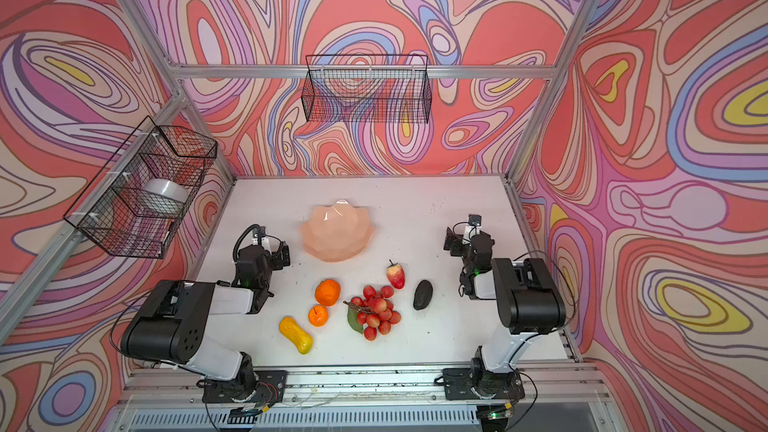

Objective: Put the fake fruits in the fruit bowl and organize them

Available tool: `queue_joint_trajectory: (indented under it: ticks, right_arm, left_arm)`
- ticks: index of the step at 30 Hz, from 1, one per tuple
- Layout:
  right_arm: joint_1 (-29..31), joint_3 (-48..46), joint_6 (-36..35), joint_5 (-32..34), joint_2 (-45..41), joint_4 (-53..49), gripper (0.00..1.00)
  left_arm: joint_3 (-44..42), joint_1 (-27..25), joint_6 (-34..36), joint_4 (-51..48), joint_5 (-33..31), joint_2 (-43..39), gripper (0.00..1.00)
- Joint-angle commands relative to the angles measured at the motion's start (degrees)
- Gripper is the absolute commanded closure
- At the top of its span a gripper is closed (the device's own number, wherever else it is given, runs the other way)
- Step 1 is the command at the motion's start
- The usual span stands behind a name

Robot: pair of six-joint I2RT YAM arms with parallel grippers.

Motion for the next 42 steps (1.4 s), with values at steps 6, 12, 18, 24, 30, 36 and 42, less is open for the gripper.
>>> queue_joint_trajectory:
  ticks: [6, 12, 18, 24, 30, 36, 42]
  right_arm:
    - [0.3, 0.7, -0.4, -0.4, 0.0, -0.6, 0.02]
    - [0.3, 0.9, -0.3, -0.3, 0.1, -0.9, 0.02]
    - [0.2, 0.8, -0.3, -0.3, 0.1, -0.9, 0.02]
    - [0.3, 0.7, -0.4, -0.3, 0.0, -0.8, 0.01]
    - [0.2, -0.4, 2.1, 6.1, -3.5, -1.7, 0.02]
    - [1.7, 8.4, 13.7, 12.3, -20.8, -29.0, 0.01]
    - [1.2, 22.9, 19.5, -1.8, -21.8, -52.6, 0.07]
  left_arm:
    - [0.9, 0.6, -0.2, 1.2, 0.8, 0.0, 0.00]
    - [1.4, 1.4, -0.6, 0.0, 2.8, 0.0, 0.00]
    - [1.4, 1.5, -0.6, 0.2, 3.0, -0.1, 0.00]
    - [1.3, 1.6, -0.7, 0.3, 3.0, -0.1, 0.00]
    - [2.4, 1.5, 0.0, -5.7, 4.0, -3.9, 0.06]
    - [20.6, 1.5, -12.2, -51.1, 5.0, -23.2, 0.01]
    - [16.4, 1.5, -19.6, -56.5, 5.0, -41.5, 0.06]
